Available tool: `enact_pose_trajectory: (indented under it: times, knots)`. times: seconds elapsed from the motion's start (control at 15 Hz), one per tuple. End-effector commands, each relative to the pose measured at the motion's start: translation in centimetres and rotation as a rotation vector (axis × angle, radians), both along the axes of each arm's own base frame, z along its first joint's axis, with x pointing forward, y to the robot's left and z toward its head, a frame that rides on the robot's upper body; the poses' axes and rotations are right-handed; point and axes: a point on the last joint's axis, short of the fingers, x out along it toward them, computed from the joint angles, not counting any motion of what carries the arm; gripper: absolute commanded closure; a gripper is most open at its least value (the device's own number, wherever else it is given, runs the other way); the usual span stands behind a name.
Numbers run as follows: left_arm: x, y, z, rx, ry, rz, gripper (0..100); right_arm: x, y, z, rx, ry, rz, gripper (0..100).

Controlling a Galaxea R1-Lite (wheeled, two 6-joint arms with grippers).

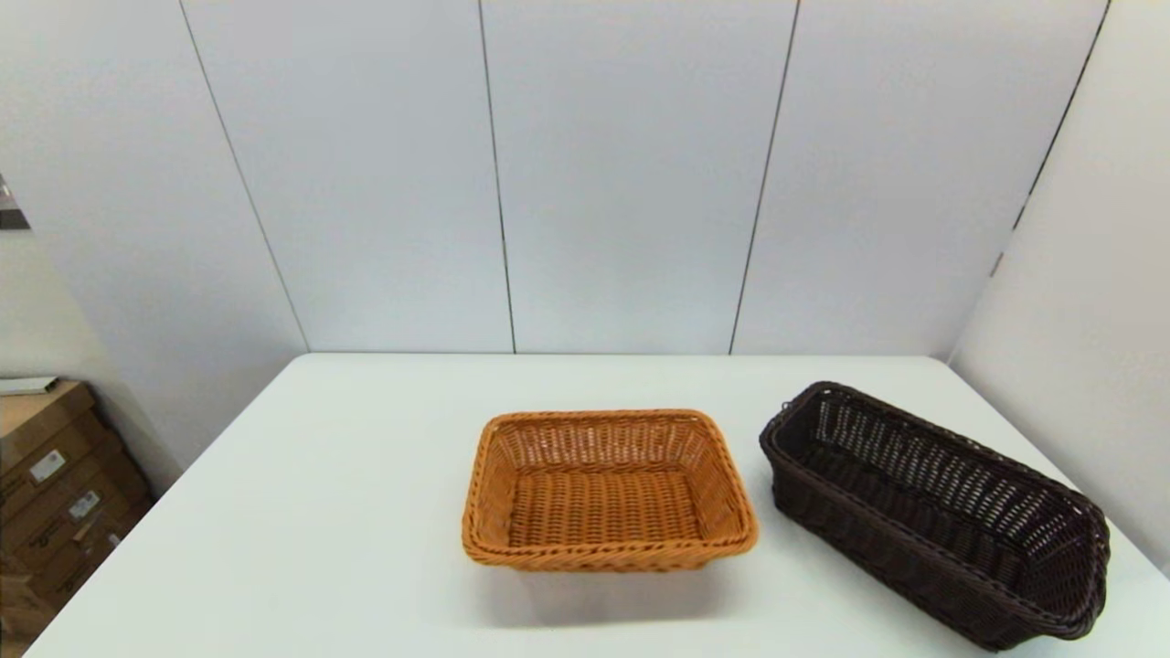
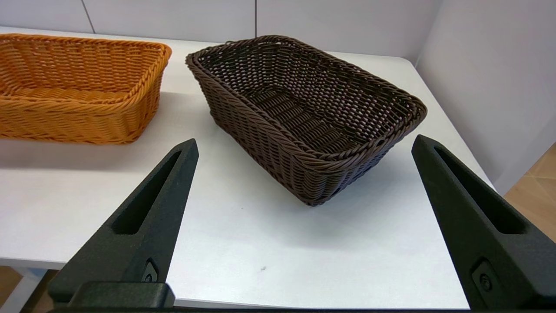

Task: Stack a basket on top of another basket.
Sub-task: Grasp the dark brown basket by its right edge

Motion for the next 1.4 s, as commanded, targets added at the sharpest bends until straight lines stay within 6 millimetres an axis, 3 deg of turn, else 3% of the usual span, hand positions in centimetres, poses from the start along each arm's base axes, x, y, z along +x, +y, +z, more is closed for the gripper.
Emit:
enact_pose_trajectory:
  times: [0.07, 0.53, 0.73, 0.93, 1.4]
  knots:
    - [-2.7, 0.1, -2.9, 0.009, -0.080, -0.047, 0, 0.0, 0.0, 0.0, -0.003, 0.001, 0.001, 0]
    - [-4.8, 0.5, -6.9, 0.096, -0.281, 0.006, 0, 0.0, 0.0, 0.0, -0.001, 0.001, 0.001, 0]
    - [-2.1, 0.8, -9.5, 0.210, -0.467, 0.078, 0, 0.0, 0.0, 0.0, 0.001, -0.001, 0.001, 0]
    - [0.1, 0.8, -11.1, 0.210, -0.582, 0.108, 0, 0.0, 0.0, 0.0, 0.000, 0.001, 0.001, 0]
    - [1.0, 0.8, -11.8, 0.124, -0.661, 0.130, 0, 0.0, 0.0, 0.0, 0.002, -0.007, -0.001, 0]
